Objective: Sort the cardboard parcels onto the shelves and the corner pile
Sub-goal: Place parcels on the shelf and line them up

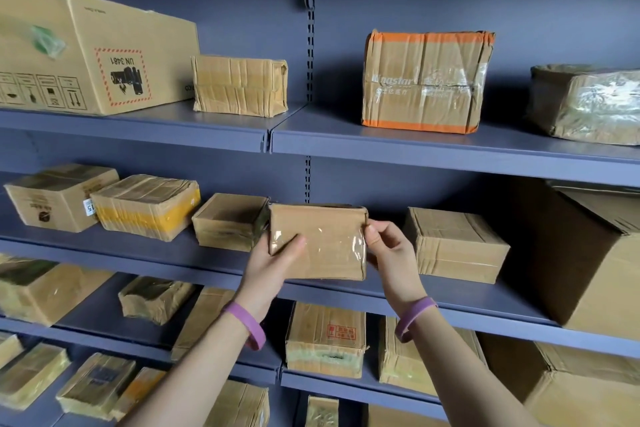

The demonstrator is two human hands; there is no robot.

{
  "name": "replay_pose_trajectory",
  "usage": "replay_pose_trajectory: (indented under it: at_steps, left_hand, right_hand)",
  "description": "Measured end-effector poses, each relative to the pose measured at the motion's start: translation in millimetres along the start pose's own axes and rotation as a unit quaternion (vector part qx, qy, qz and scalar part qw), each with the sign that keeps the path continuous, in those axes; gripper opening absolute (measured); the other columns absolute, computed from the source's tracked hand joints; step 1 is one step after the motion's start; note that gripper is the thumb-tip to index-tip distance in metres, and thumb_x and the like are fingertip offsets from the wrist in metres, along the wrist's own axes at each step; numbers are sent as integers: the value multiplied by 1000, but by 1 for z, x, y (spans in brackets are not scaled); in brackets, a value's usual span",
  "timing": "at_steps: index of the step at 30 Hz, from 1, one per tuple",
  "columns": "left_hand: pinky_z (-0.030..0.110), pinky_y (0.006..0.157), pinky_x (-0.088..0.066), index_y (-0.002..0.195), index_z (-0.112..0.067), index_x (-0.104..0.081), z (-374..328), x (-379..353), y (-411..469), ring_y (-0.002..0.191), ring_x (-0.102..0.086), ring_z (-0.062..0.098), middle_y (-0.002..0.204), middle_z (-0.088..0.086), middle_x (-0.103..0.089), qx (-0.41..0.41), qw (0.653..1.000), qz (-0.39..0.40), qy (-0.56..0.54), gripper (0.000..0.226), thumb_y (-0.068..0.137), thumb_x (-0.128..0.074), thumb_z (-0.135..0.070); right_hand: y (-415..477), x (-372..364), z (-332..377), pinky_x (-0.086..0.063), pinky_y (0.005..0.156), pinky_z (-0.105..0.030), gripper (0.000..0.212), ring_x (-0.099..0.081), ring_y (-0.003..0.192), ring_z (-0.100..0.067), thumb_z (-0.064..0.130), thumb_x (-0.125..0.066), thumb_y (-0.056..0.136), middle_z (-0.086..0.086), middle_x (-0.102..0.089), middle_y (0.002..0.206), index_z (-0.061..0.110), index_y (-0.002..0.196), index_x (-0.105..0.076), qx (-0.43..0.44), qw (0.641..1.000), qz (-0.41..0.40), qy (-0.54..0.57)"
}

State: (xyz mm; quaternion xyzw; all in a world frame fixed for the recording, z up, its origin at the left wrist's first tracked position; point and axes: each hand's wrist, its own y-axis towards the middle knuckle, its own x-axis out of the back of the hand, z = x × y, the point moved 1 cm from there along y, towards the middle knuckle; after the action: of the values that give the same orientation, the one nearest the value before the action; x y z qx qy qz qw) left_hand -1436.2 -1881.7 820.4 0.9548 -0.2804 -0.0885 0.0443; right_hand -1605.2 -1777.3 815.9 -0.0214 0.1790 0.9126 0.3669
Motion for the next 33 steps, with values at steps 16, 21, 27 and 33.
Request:
replay_pose_trajectory:
  at_steps: [16, 21, 27, 33]
  left_hand:
    - [35, 101, -45, 133, -18, -57, -6, 30, -3, 122, -61, 19, 128, 3, -68, 85, 984, 76, -140, 54, 83, -62, -36]
    - [39, 109, -40, 133, -19, -57, -4, 34, -3, 122, -61, 19, 127, 3, -68, 103, 980, 85, -148, 55, 82, -61, -40]
    - [40, 111, -41, 131, -17, -58, 2, 37, 0, 121, -62, 18, 130, 2, -66, 89, 982, 17, -165, 66, 74, -81, -40]
    - [29, 107, -41, 136, -22, -55, 3, 33, 2, 124, -54, 12, 130, -2, -61, 5, 999, -53, -8, 50, 89, -72, -24]
  right_hand:
    - [13, 24, -15, -54, 84, -28, 63, -66, 111, -22, 44, -76, 75, -2, -70, 118, 14, 129, -58, -87, 990, 33, -102]
    - [11, 26, -15, -54, 80, -31, 44, -67, 102, -22, 33, -75, 83, -8, -69, 112, 12, 119, -59, -102, 989, 22, -102]
    - [9, 22, -11, -50, 73, -25, 34, -65, 95, -18, 24, -76, 84, -4, -68, 105, 16, 112, -58, -78, 993, -53, -65]
    - [8, 18, -9, -50, 74, -21, 50, -65, 94, -14, 18, -83, 78, -4, -66, 108, 9, 117, -54, -40, 989, -124, -75]
